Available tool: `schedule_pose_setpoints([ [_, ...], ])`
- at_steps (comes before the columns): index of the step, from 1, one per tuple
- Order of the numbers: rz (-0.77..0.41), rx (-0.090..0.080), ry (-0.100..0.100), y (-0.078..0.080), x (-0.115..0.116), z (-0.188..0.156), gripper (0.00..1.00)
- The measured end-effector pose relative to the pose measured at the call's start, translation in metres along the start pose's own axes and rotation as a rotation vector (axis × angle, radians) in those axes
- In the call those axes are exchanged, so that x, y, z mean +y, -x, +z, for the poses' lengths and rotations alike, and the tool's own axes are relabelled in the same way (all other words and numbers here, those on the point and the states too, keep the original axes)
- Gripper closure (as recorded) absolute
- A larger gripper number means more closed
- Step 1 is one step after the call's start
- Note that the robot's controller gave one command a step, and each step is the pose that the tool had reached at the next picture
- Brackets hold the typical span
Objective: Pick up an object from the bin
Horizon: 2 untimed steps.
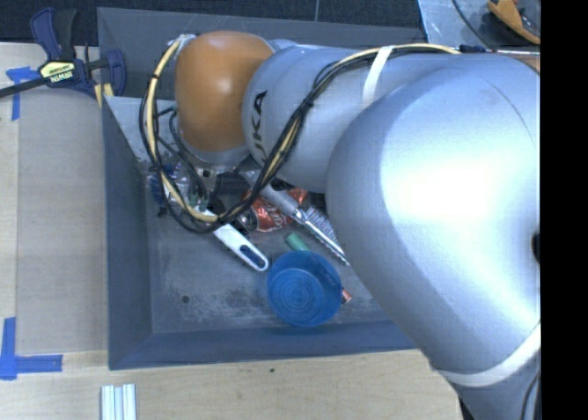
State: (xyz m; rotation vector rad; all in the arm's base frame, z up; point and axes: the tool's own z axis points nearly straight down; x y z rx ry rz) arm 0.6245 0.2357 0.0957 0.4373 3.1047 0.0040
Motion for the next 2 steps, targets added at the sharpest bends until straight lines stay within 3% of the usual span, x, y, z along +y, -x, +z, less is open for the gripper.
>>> schedule_pose_setpoints([
  [2,0.002,-0.009,0.007,0.003,0.001,-0.054,1.0],
])
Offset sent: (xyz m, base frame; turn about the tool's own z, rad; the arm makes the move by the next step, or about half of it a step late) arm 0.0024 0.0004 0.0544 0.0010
